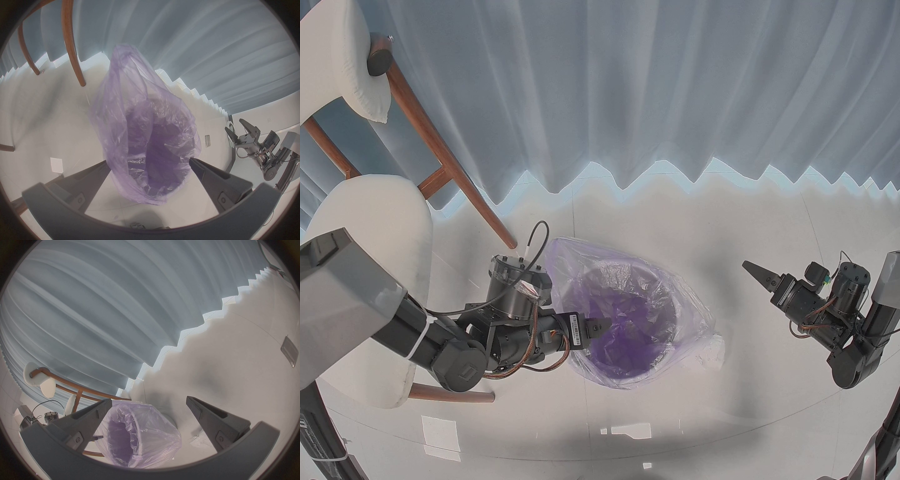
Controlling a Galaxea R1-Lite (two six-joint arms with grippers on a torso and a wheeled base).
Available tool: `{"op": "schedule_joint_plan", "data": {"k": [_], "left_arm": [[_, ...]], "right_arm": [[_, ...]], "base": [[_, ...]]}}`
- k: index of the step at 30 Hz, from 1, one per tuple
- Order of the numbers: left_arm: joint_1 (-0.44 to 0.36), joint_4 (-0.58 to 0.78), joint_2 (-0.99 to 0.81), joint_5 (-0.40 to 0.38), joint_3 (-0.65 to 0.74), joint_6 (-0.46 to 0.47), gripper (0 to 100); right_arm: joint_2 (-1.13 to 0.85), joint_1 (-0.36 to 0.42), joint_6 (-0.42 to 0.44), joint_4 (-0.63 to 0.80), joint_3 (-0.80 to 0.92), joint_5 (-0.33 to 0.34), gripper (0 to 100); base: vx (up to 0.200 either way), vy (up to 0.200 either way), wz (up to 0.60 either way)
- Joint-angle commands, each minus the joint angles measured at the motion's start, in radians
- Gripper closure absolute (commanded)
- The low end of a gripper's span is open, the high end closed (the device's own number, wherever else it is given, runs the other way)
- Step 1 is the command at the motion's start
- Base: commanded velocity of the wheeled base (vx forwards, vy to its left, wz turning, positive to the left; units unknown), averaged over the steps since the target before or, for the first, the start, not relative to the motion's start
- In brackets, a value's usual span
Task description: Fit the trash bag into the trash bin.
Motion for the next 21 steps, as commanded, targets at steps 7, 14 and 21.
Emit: {"op": "schedule_joint_plan", "data": {"k": [7,14,21], "left_arm": [[0.003,-0.004,0.054,0.007,-0.011,0.0,100],[0.009,-0.001,0.036,0.007,-0.004,-0.026,100],[0.038,-0.009,-0.009,0.011,0.108,-0.077,100]], "right_arm": [[0.007,0.0,0.001,-0.016,-0.001,0.001,0],[0.01,0.0,0.001,-0.016,-0.001,0.001,0],[0.007,0.0,0.001,-0.016,0.0,0.001,0]], "base": [[0.0,0.0,0.0],[0.0,0.0,0.0],[0.0,0.0,0.0]]}}
